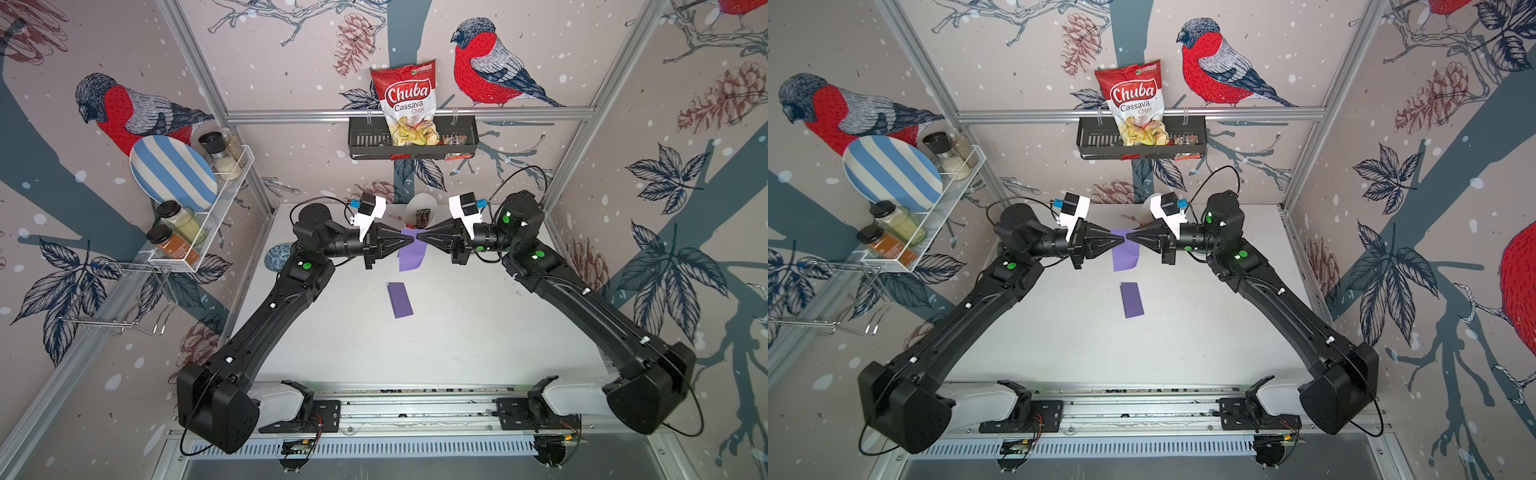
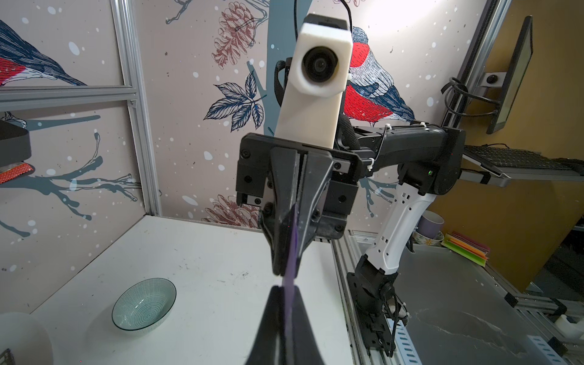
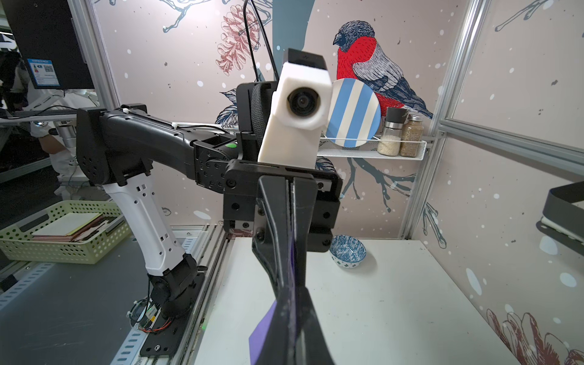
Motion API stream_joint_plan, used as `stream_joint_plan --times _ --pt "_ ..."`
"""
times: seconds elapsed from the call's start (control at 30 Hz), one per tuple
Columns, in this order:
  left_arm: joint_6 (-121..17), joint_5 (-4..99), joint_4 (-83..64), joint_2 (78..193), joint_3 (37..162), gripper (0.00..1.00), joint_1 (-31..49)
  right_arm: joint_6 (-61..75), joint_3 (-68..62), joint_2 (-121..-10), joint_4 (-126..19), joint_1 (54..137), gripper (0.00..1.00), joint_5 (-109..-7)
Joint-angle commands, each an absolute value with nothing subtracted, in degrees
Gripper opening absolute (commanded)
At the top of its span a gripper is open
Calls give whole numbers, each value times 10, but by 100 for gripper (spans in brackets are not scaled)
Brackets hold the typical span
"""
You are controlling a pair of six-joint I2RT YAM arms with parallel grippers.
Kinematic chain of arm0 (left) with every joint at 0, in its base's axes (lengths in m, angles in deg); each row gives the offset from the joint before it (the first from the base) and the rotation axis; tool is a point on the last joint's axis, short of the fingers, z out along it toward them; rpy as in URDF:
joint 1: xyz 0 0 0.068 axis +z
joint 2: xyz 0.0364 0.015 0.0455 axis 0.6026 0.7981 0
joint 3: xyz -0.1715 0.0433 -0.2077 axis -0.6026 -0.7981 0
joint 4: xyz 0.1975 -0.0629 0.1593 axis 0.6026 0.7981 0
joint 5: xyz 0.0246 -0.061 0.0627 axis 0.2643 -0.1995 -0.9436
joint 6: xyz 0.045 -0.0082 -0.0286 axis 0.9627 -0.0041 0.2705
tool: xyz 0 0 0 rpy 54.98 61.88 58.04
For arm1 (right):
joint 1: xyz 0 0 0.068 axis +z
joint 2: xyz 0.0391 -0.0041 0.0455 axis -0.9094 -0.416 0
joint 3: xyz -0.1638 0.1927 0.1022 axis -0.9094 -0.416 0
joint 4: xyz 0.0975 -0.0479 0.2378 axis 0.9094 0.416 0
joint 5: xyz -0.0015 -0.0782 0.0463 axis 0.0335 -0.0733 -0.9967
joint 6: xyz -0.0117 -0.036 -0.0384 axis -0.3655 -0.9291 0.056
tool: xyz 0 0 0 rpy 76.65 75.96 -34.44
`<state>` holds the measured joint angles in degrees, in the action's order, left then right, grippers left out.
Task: Fold the square paper along the opposite sides
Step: Smooth out the paper.
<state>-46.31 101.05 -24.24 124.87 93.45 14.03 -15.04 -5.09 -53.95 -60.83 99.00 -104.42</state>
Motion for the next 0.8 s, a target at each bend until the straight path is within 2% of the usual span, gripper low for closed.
stream_joint_plan --times 0.0,0.03,0.1,0.17,0.23,0.53,0.57,0.6,0.63,0.67,0.77 --pt "-455 1011 -242 1246 935 0 141 -156 -57 -531 -619 990 0 -1042" --pt "-455 1011 -242 1246 936 0 141 -155 -60 -528 -623 989 2 -1039" --pt "-457 1012 -244 1245 936 0 141 -157 -67 -525 -626 989 22 -1038" --pt "-459 1013 -245 1243 936 0 141 -156 -71 -525 -629 989 29 -1040" --pt "-459 1013 -249 1242 936 0 141 -152 -73 -528 -631 990 30 -1045" --pt "-463 1013 -253 1240 937 0 141 -147 -71 -538 -633 993 26 -1062" --pt "-463 1012 -253 1240 937 0 141 -147 -71 -539 -632 993 22 -1064" --pt "-463 1012 -254 1239 938 0 141 -147 -71 -538 -631 993 16 -1065" --pt "-463 1011 -254 1239 937 0 141 -147 -72 -537 -631 993 5 -1066" --pt "-462 1009 -254 1238 938 0 141 -147 -74 -536 -631 993 0 -1066" --pt "-453 1003 -245 1238 943 0 142 -150 -78 -533 -630 994 0 -1073"
